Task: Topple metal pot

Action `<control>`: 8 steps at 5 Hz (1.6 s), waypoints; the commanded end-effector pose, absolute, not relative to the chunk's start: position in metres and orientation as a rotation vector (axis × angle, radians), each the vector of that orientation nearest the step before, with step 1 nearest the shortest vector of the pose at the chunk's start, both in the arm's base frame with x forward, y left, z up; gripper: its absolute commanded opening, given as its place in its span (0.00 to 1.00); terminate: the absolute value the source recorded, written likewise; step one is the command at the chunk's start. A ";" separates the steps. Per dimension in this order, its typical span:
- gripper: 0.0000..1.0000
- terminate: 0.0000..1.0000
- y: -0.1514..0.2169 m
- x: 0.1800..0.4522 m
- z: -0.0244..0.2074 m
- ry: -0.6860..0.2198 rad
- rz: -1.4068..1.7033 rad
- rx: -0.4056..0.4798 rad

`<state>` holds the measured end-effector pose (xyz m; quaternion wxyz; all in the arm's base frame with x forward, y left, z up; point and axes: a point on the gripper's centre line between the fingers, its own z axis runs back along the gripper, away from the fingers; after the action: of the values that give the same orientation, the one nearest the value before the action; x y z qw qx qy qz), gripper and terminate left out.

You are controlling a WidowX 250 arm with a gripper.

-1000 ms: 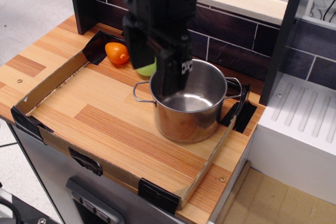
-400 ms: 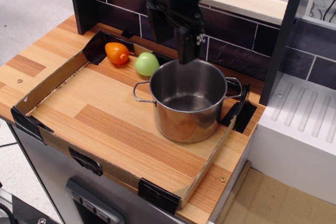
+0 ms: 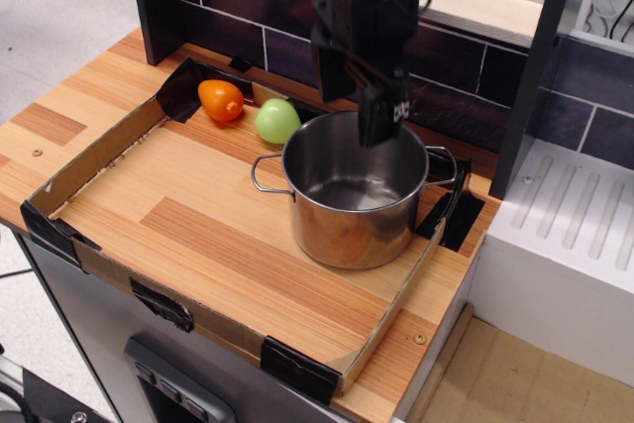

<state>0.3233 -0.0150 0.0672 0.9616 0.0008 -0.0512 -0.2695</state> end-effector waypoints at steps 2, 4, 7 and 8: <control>0.00 0.00 -0.018 0.337 0.066 -0.131 -0.576 0.031; 0.00 0.00 -0.019 0.330 0.077 -0.189 -0.597 0.120; 0.00 0.00 -0.027 0.298 0.092 -0.356 -0.654 0.349; 0.00 0.00 -0.026 0.287 0.092 -0.430 -0.709 0.505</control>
<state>0.2818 -0.0227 0.0833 0.8885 0.2414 -0.1952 -0.3378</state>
